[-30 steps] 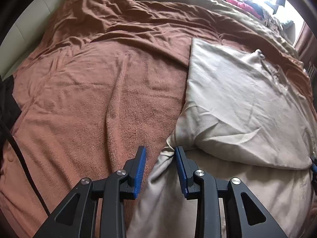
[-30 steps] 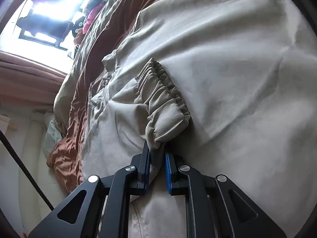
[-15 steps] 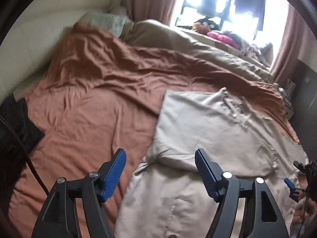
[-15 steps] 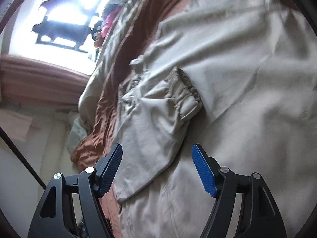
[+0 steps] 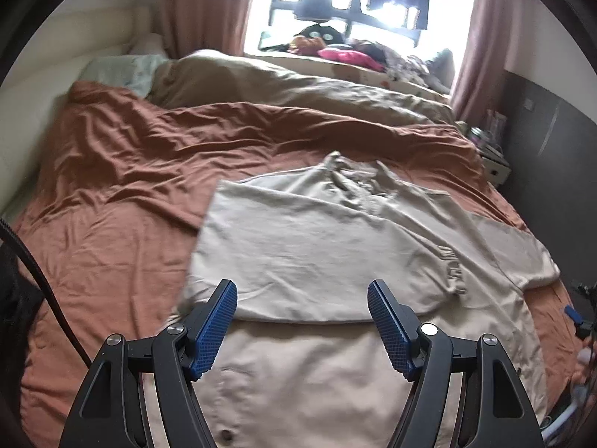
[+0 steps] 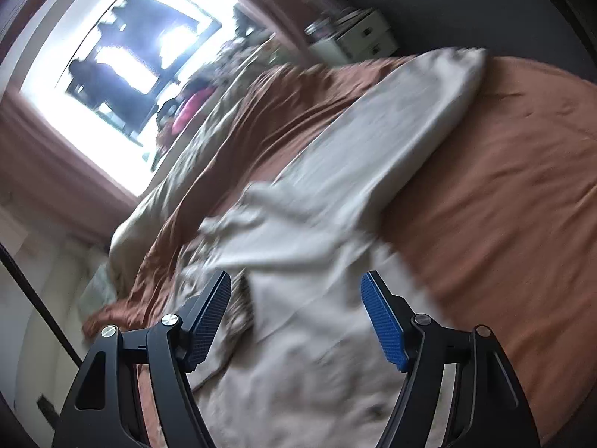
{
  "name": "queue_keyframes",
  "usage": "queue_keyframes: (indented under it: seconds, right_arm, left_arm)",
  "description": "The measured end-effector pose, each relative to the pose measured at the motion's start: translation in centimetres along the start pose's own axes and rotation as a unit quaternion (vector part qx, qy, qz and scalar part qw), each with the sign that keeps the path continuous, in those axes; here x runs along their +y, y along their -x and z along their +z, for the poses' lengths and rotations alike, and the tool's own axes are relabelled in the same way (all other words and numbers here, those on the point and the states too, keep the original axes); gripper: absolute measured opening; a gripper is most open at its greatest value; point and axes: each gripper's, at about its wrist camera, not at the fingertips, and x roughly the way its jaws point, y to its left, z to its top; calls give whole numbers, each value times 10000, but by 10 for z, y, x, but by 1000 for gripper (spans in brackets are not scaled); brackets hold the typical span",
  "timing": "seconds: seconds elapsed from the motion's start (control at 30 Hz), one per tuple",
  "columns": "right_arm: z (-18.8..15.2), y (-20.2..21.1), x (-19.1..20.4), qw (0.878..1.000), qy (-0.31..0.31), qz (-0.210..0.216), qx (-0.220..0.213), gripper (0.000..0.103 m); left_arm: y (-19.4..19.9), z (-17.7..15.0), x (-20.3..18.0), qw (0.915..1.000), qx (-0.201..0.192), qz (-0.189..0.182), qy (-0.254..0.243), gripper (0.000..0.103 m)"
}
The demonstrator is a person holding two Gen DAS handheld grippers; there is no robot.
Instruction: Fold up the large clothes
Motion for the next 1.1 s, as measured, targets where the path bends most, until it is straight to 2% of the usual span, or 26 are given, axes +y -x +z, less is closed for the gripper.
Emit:
queue_keyframes:
  seconds: [0.23,0.33,0.67,0.87,1.0,1.1]
  right_arm:
    - [43,-13,-52,9989,-247,-382,-145,48]
    - [52,-29,-58,9981,-294,-524,-154,44]
    - [83,-69,-66,9943,-345,-1000,-129,42]
    - [94,-102,-53,9915,-202,-1283,-13,42]
    - [101,-120,-55,9864,-110,-1640,72,36]
    - [104,-123,-52,9857,-123,-1683,49,34]
  left_arm:
    - [-24,-10,-46,9976,4,77,-689,74]
    - [-37,-12,-52,9967,38,82,-802,74]
    - [-79,-15,-40,9951,186,371,-894,74]
    - [-91,-21,-27,9964,292,209,-765,74]
    - [-91,-20,-20,9971,315,124,-684,74]
    - [-94,-23,-15,9968,364,118,-703,74]
